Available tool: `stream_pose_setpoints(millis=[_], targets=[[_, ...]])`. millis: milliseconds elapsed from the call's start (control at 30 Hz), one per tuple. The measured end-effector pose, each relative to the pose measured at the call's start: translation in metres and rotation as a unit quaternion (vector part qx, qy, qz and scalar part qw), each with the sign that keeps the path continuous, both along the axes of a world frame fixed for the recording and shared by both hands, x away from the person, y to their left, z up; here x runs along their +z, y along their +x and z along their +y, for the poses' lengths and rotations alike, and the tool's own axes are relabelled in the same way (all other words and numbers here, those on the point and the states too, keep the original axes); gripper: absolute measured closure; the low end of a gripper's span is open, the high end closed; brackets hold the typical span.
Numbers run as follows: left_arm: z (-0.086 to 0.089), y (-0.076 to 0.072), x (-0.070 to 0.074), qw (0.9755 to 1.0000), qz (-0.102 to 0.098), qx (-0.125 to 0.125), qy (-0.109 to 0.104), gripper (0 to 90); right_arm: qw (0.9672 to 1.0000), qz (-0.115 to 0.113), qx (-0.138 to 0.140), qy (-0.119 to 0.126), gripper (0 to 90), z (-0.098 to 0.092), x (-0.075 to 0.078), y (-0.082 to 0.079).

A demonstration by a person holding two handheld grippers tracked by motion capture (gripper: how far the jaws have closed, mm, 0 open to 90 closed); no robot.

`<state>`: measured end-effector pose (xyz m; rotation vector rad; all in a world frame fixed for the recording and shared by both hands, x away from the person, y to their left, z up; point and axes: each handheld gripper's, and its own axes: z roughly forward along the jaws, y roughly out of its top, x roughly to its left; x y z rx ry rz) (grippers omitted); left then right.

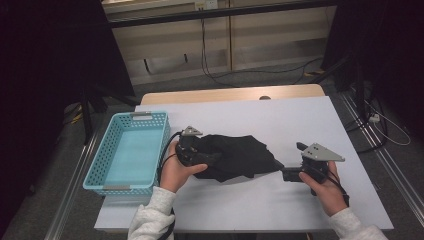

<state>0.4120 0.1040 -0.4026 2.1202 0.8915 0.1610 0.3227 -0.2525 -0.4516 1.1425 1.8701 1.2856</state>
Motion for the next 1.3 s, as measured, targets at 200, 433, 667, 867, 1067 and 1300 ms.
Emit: stream_pose_setpoints(millis=[200,433,667,867,1067,1300], targets=[[0.004,0.002,0.005,0.9999,-0.005,0.010,-0.003,13.5,0.9996,0.028,-0.009,-0.001,3.3,0.001,-0.005,0.010],[0.013,0.003,0.009,0.9995,-0.010,0.028,-0.006,10.0,0.9991,0.040,-0.012,-0.003,5.2,0.003,-0.007,0.016],[0.021,0.003,0.013,0.9989,-0.019,0.041,-0.015,7.1,0.9979,0.064,0.002,-0.010,11.6,0.017,-0.011,0.026],[0.019,0.006,0.010,0.9984,-0.023,0.047,-0.021,6.5,0.9946,0.097,0.025,-0.030,31.7,0.026,-0.013,0.033],[0.014,0.005,0.011,0.9981,-0.017,0.052,-0.027,7.5,0.9873,0.150,0.029,-0.044,47.6,0.033,-0.016,0.041],[0.015,0.008,0.011,0.9973,-0.034,0.056,-0.034,8.8,0.9848,0.166,0.039,-0.032,87.2,0.032,-0.017,0.044]])
